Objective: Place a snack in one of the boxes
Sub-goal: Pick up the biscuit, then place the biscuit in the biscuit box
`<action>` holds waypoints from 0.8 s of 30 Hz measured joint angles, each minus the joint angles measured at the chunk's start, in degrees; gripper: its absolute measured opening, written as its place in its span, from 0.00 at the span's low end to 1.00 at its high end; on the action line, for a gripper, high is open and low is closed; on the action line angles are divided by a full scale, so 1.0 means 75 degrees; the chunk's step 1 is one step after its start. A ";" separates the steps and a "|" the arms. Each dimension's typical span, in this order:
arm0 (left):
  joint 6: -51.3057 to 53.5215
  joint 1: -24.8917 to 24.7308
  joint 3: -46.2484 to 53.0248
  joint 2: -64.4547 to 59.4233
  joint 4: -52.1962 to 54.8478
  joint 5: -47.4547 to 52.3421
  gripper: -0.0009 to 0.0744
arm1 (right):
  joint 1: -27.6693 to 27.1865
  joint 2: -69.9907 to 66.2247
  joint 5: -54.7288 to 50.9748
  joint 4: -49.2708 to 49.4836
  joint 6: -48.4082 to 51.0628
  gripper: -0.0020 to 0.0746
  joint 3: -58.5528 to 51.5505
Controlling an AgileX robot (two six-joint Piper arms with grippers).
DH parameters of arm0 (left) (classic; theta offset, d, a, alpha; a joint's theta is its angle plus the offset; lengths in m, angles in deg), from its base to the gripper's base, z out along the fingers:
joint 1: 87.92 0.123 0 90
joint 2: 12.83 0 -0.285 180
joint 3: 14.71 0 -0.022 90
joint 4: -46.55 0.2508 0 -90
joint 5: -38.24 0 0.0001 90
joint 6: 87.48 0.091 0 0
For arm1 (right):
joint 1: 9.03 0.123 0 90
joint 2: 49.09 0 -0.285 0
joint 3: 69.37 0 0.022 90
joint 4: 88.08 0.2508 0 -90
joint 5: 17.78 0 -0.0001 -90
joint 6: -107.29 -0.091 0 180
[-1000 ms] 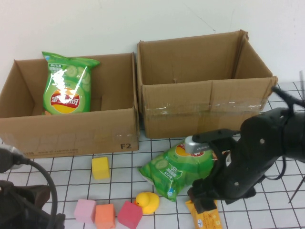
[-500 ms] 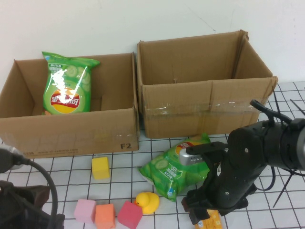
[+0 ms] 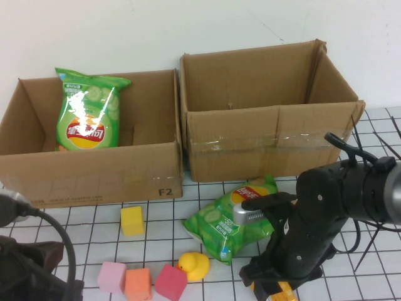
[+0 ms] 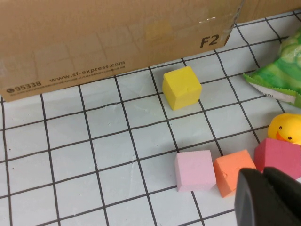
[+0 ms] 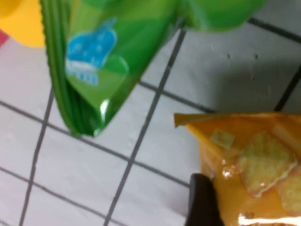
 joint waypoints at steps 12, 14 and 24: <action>0.0000 0.0000 0.0000 0.0000 0.0054 -0.0076 0.01 | 0.0000 0.0000 -0.2752 -0.0526 0.0231 0.57 0.1557; 0.0000 0.0000 0.0000 0.0000 0.0054 -0.0089 0.01 | 0.0004 0.0000 -0.3323 -0.0750 0.0319 0.57 0.1984; 0.0000 0.0000 0.0000 0.0000 0.0067 -0.0007 0.01 | 0.0004 0.0058 -0.4072 -0.2248 0.0888 0.57 0.4812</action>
